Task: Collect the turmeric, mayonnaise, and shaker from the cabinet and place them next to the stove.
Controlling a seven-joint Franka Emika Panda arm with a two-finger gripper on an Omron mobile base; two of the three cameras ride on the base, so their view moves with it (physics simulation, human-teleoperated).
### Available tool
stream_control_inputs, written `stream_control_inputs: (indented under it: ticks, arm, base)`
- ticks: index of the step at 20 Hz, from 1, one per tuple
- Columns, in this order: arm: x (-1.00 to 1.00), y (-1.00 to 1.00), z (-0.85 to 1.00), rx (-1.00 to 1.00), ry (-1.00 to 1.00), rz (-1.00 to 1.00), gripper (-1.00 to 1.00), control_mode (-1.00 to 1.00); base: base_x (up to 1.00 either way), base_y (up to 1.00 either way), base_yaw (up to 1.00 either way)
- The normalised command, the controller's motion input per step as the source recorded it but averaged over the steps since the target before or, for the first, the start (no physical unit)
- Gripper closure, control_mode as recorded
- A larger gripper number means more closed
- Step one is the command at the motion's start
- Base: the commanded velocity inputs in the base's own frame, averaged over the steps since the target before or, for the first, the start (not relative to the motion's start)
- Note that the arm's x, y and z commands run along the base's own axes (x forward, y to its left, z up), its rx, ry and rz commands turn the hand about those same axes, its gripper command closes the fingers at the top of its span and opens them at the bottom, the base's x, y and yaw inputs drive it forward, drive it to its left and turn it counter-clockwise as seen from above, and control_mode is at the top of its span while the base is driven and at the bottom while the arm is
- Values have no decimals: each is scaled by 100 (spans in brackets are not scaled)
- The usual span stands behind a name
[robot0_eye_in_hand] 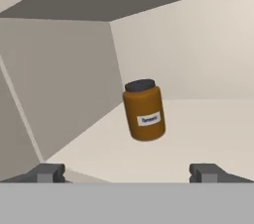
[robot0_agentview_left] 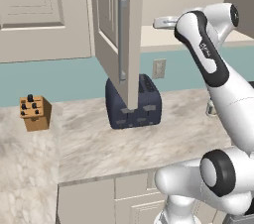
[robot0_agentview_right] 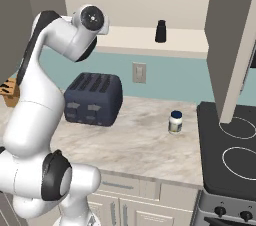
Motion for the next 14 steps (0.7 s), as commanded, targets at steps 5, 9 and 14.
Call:
stream_control_inputs:
  ticks: [5, 9, 14]
  arm:
    - [28, -5, -9, -5, 3, 0, -100, -100]
    - [33, 0, 0, 0, 2, 0, -100, -100]
    - [28, 0, 1, 0, -4, 0, -100, -100]
  base:
    - [0, 0, 0]
    - [0, 0, 0]
    - [0, 0, 0]
